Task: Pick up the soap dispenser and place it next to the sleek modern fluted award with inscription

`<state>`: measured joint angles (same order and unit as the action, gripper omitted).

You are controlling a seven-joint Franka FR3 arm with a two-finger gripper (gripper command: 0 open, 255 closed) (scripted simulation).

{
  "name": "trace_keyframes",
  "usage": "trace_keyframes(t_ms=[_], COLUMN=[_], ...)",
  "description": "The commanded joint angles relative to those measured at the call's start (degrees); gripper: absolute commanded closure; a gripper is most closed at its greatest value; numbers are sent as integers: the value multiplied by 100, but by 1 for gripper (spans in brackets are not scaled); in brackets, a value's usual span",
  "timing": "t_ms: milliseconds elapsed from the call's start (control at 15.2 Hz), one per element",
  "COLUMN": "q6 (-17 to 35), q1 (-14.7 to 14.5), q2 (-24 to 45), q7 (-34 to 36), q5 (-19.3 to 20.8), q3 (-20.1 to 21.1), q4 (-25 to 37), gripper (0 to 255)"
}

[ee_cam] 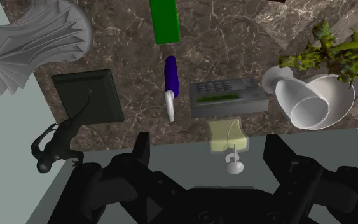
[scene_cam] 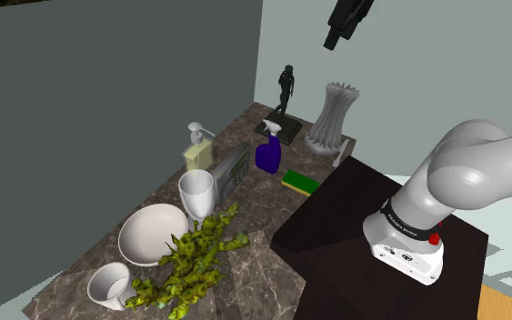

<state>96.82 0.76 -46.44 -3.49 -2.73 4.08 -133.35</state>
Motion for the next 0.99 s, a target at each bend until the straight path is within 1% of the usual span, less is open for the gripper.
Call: trace_keyframes(t_ms=[0, 528, 924], q6=[0, 1225, 2010], q1=[0, 12, 90], q2=[0, 1296, 2490], q7=[0, 628, 1179], q5=[0, -50, 137], q3=[0, 629, 1085], q4=[0, -44, 249], gripper=[0, 0, 0])
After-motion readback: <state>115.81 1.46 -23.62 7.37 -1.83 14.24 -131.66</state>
